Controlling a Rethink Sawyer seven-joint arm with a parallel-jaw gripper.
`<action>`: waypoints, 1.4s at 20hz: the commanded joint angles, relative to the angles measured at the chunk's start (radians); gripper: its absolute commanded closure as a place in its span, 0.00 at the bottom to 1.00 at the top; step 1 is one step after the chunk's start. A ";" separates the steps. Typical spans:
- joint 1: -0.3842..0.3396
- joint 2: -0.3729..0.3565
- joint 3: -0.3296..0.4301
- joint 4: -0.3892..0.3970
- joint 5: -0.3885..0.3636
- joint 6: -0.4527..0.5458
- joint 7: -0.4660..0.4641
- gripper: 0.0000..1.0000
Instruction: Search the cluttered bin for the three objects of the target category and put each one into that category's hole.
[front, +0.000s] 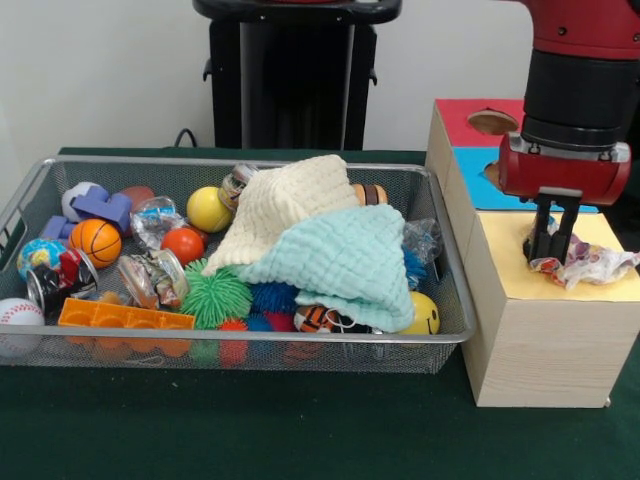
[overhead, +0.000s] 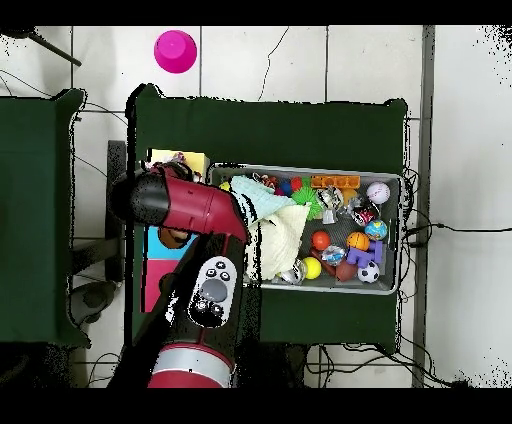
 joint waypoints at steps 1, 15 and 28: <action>-0.009 0.216 0.044 0.017 0.019 0.092 0.265 1.00; -0.048 0.135 0.098 0.143 0.015 0.080 0.207 1.00; -0.069 0.090 0.112 0.173 0.007 0.130 0.177 1.00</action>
